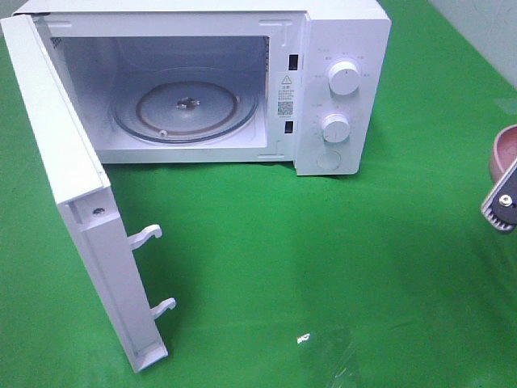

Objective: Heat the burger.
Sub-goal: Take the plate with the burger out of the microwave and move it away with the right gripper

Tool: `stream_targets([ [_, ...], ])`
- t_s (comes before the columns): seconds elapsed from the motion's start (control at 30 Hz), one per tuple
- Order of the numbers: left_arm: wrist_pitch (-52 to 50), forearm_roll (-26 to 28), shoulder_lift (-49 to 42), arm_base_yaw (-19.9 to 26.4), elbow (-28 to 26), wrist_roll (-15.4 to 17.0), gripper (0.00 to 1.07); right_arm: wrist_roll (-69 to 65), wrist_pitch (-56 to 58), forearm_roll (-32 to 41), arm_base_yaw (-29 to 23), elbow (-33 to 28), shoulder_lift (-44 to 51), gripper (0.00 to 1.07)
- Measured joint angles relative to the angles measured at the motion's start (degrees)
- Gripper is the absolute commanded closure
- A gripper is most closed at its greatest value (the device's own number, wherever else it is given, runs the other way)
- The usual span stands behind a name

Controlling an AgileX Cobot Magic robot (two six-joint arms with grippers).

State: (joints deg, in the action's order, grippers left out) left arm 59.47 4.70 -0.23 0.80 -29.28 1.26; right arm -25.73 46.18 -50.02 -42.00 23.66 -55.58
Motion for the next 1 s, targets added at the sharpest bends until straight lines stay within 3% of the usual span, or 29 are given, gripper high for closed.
stream_targets([
  [0.47,0.0,0.0,0.0,0.0,0.0,0.0,0.08,-12.0,3.4,-3.7,0.0,0.0,-1.4,1.07],
  [0.67,0.0,0.0,0.0,0.0,0.0,0.0,0.08,-16.6,3.8,-4.4,0.0,0.7,-8.0,1.07],
  [1.0,0.0,0.0,0.0,0.0,0.0,0.0,0.08,-27.2,6.4,-5.3,0.0,7.7,-25.6,1.07],
])
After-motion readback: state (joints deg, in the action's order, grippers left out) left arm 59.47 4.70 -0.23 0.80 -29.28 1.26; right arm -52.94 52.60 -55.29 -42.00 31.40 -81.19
